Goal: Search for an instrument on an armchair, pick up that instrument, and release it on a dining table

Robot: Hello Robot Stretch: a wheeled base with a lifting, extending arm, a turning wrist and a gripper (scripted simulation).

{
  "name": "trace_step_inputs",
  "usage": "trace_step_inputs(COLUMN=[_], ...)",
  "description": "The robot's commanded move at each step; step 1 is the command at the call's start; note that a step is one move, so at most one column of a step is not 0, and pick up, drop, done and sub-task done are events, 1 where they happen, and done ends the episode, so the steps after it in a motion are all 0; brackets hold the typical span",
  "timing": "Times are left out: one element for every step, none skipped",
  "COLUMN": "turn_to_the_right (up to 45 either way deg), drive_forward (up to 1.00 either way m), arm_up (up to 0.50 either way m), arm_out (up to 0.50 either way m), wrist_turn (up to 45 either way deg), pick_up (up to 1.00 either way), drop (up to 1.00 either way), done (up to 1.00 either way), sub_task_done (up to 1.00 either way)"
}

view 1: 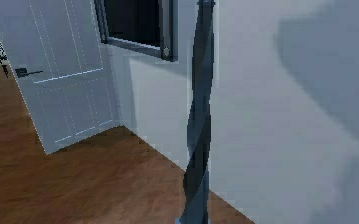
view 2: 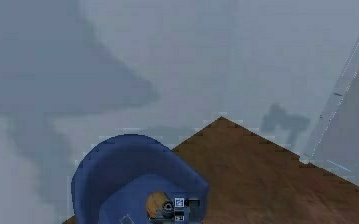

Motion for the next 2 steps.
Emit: trace_step_inputs(turn_to_the_right=[0.0,0.0], drive_forward=[0.0,0.0], arm_up=[0.0,0.0], arm_out=[0.0,0.0], wrist_turn=[45.0,45.0], pick_up=[0.0,0.0], drop=[0.0,0.0], done=[0.0,0.0], sub_task_done=[0.0,0.0])
